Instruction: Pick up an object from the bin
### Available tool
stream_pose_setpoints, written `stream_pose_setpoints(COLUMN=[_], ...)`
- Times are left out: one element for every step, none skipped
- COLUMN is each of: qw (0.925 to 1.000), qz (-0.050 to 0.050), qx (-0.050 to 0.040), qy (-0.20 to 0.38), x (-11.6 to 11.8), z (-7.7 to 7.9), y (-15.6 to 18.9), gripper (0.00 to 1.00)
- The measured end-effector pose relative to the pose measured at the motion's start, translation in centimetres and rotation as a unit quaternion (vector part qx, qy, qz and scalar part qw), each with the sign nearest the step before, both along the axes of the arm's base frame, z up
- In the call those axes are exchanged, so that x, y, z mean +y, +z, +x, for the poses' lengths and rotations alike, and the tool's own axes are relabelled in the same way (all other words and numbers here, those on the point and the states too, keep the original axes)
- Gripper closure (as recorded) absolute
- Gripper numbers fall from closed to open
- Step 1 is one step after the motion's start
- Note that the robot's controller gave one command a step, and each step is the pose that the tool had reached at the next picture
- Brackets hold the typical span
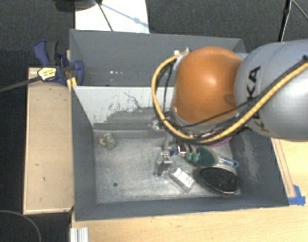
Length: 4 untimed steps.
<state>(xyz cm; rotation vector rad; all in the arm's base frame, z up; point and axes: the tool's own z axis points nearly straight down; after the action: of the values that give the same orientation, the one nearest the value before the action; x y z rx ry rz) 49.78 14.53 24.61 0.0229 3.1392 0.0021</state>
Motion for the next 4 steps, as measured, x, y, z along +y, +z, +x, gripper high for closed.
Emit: stream_pose_setpoints(qw=[0.9999, 0.9826, 0.9876, 0.9876], qz=[-0.002, -0.001, 0.000, 0.000], qx=[0.0023, 0.0026, 0.0003, -0.0001], qy=[-0.011, 0.186, 0.157, 0.157], x=[-8.0, -9.8, -16.0, -15.7], z=[-0.7, 4.3, 4.8, 4.9], y=[-4.0, -17.0, -17.2, -17.1], gripper=[0.00, 0.00, 0.00, 1.00])
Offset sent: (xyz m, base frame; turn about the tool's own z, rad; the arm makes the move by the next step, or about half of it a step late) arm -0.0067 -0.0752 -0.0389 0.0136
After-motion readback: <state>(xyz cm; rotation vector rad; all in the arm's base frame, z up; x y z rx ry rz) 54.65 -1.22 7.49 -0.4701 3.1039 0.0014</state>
